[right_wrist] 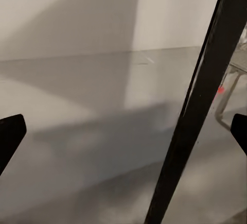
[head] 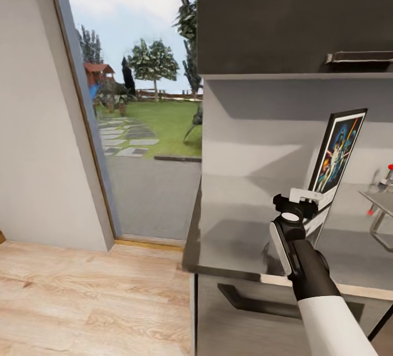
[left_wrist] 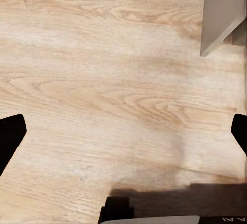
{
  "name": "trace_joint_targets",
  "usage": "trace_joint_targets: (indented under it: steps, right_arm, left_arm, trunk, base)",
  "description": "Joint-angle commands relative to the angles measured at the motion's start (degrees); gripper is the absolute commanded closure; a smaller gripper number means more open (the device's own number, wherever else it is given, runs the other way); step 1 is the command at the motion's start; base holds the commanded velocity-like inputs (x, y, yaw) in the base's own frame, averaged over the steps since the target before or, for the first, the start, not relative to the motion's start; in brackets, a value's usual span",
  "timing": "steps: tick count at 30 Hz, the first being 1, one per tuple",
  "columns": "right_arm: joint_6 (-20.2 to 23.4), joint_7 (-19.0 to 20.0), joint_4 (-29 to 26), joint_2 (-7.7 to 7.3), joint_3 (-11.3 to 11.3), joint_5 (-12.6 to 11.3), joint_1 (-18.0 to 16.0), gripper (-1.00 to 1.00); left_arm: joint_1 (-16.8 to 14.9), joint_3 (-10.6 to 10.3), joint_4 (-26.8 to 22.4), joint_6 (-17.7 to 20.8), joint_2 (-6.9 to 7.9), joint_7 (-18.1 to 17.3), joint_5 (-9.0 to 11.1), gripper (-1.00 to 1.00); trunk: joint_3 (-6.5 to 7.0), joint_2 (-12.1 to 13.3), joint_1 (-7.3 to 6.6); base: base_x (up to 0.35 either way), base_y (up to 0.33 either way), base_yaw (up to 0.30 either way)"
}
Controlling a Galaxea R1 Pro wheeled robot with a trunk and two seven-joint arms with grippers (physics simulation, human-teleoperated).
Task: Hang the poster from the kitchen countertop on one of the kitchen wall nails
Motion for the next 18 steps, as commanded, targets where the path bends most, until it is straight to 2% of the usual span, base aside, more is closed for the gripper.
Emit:
trace_joint_targets:
  steps: [1,9,18]
  right_arm:
    - [0.4,-0.2,0.0,-0.01,0.0,0.0,0.0,-1.00]
    - [-1.8,-0.2,0.1,-0.03,0.0,0.0,0.0,-1.00]
    - [-2.4,-0.2,0.1,-0.03,-0.1,0.0,0.0,-1.00]
  left_arm:
    - [0.0,0.1,-0.1,-0.1,-0.01,0.0,0.0,-1.00]
    - [0.0,0.0,-0.1,-0.1,-0.01,0.0,0.0,-1.00]
    - [0.0,0.0,-0.1,-0.1,0.02,0.0,0.0,-1.00]
  trunk:
    - [-0.05,0.0,0.02]
    - [-0.05,0.0,0.02]
    - [-0.05,0.0,0.02]
  base:
    - [0.140,-0.133,0.000]
    - [0.037,-0.035,0.000]
    - [0.002,-0.050,0.000]
